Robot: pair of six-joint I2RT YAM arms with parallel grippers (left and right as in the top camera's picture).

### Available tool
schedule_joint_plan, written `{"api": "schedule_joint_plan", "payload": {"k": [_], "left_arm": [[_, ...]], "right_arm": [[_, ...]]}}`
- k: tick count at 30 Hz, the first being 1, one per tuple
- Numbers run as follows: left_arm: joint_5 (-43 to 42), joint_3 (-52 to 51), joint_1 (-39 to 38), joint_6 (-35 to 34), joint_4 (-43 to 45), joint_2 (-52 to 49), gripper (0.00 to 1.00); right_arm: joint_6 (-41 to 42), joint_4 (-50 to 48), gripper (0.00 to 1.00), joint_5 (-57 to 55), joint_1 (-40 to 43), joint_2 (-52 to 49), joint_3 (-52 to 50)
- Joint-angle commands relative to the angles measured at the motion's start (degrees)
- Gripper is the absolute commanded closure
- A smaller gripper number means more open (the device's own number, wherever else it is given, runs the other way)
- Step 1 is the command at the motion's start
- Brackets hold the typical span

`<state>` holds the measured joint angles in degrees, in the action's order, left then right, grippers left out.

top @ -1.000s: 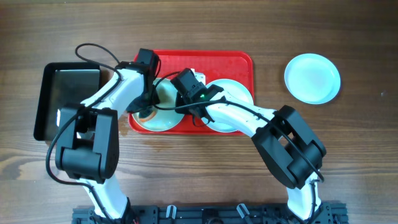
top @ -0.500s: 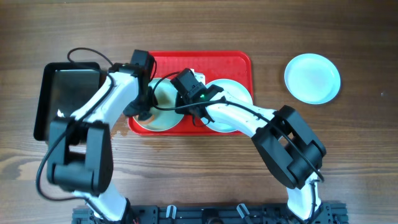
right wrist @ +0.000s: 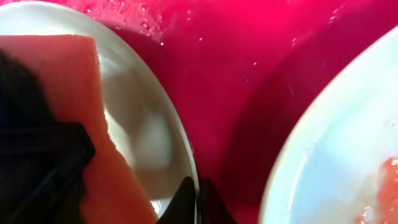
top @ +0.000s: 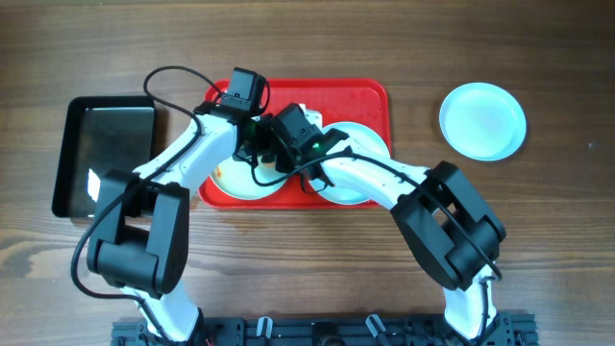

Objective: Clean dirty plates on tray and stack at the side
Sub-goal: 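Hold the plate with the right gripper and scrub it with the sponge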

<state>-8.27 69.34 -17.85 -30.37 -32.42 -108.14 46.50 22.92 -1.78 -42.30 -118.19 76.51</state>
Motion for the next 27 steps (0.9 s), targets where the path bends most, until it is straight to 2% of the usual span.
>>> {"api": "schedule_joint_plan", "payload": {"k": [1, 6, 15, 17, 21, 24, 27], "left_arm": [[0.6, -0.4, -1.4, 0.1, -1.2, -4.6, 0.96], [14.3, -0.4, -1.4, 0.1, -9.8, -5.1, 0.96], [15.3, -0.4, -0.9, 0.0, -11.8, -5.1, 0.96], [13.5, -0.4, 0.4, 0.1, -11.9, -4.6, 0.96], [4.4, -0.4, 5.4, 0.3, -10.7, -1.4, 0.96], [-1.1, -0.4, 8.6, 4.5, -10.3, 0.5, 0.96], [-2.9, -0.4, 10.6, 4.9, -10.6, 0.9, 0.96]], "right_arm": [[0.0, 0.1, 0.96, -1.1, -0.4, -1.6, -0.2], [0.0, 0.1, 0.96, -1.1, -0.4, -1.6, -0.2], [0.0, 0.2, 0.96, -1.1, -0.4, -1.6, -0.2], [0.0, 0.3, 0.96, -1.1, -0.4, -1.6, -0.2], [0.0, 0.2, 0.96, -1.1, -0.4, -1.6, -0.2], [0.0, 0.2, 0.96, -1.1, -0.4, -1.6, -0.2], [0.0, 0.2, 0.96, -1.1, -0.4, -1.6, -0.2]]}}
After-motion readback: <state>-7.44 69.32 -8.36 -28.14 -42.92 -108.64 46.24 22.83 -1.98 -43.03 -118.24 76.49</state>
